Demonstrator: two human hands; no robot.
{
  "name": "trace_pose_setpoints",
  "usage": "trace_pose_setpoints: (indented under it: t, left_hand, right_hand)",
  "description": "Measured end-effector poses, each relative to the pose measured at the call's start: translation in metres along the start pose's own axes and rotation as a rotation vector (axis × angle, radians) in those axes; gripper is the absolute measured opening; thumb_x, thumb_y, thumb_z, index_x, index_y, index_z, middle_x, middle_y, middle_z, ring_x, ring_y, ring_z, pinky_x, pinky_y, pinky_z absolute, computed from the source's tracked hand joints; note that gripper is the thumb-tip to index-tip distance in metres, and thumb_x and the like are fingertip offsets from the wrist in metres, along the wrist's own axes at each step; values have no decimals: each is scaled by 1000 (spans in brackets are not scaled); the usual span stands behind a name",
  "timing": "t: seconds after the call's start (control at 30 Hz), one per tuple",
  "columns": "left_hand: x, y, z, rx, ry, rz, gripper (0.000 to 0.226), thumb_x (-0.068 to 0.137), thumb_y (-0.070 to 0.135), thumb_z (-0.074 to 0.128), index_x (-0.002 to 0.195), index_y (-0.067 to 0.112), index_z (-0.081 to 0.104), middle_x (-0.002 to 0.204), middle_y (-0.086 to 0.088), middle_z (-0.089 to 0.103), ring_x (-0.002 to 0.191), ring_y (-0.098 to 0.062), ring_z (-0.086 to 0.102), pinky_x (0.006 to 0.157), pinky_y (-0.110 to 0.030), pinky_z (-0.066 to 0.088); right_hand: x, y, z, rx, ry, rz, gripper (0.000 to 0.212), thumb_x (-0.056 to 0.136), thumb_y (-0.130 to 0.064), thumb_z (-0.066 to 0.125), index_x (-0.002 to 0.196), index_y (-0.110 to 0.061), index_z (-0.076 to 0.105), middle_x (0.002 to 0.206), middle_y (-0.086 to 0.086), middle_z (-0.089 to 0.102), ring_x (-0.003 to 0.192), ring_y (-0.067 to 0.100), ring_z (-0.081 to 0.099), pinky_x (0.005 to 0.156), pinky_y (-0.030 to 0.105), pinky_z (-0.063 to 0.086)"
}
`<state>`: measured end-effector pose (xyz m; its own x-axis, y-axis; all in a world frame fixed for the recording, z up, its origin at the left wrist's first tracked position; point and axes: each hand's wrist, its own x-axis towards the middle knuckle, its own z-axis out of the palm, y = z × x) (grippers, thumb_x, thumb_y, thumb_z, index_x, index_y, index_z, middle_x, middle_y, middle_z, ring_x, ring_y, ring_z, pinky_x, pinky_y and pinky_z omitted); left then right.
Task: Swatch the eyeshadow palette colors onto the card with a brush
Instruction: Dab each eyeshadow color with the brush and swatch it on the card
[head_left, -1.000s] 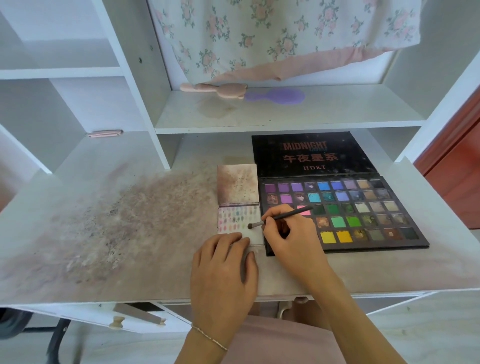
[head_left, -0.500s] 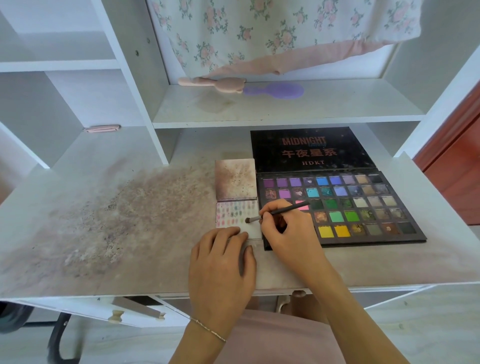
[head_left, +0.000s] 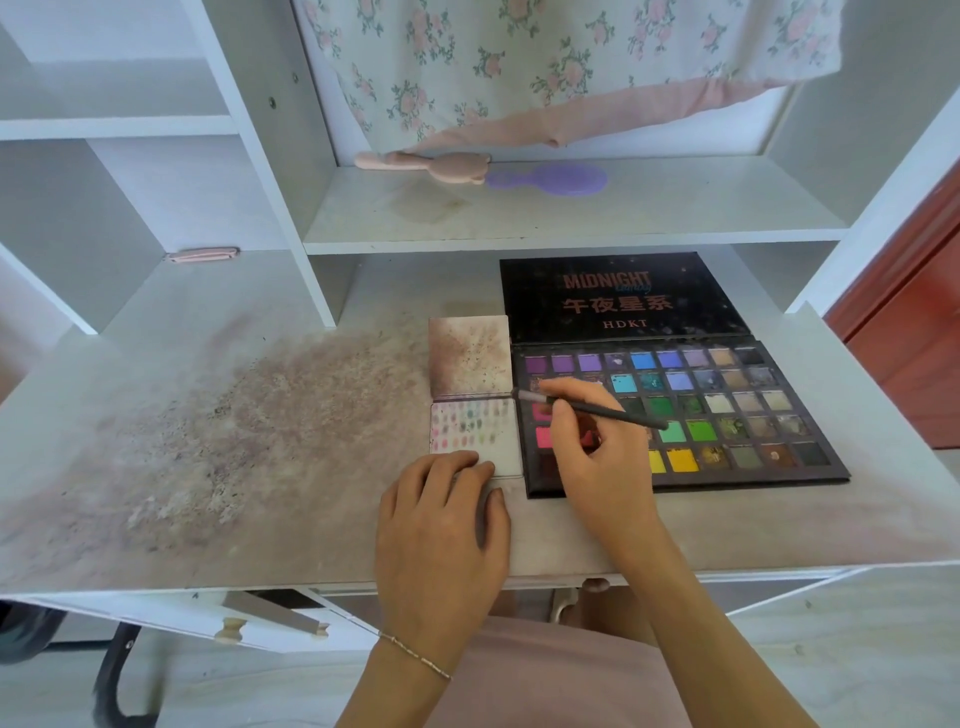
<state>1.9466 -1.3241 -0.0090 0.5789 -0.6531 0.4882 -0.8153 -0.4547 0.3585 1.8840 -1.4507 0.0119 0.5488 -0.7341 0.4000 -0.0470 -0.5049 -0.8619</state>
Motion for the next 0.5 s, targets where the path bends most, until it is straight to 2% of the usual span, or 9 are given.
trace_pose_setpoints:
  t: [0.07, 0.23, 0.33, 0.5]
  left_hand:
    - [0, 0, 0, 0, 0, -5, 29, 82, 30, 47, 91, 15, 70, 96, 0, 67, 92, -22, 59, 77, -35, 48]
    - [0, 0, 0, -14, 1, -16, 29, 81, 30, 47, 90, 15, 70, 96, 1, 66, 92, -22, 59, 77, -35, 48]
    - [0, 0, 0, -8, 5, -16, 30, 81, 30, 47, 90, 14, 70, 96, 0, 67, 91, -23, 59, 76, -35, 48]
    - [-1, -1, 2, 9, 10, -13, 32, 82, 32, 45, 90, 13, 70, 96, -3, 67, 90, -26, 60, 76, -37, 48]
  right_hand:
    - [-1, 1, -2, 30, 31, -6, 20, 85, -15, 44, 98, -24, 56, 91, -11, 57, 85, 0, 55, 73, 7, 42]
    - [-7, 3, -17, 69, 54, 13, 20, 84, -14, 45, 90, -33, 53, 81, -6, 55, 60, 5, 50, 54, 13, 41]
    - [-12, 6, -35, 55, 111, 39, 23, 85, -10, 47, 85, -32, 52, 77, -2, 55, 62, 8, 51, 53, 16, 43]
    - [-13, 19, -77, -45, 212, 109, 34, 88, 1, 49, 81, -32, 50, 75, -11, 55, 67, -1, 57, 54, 18, 48]
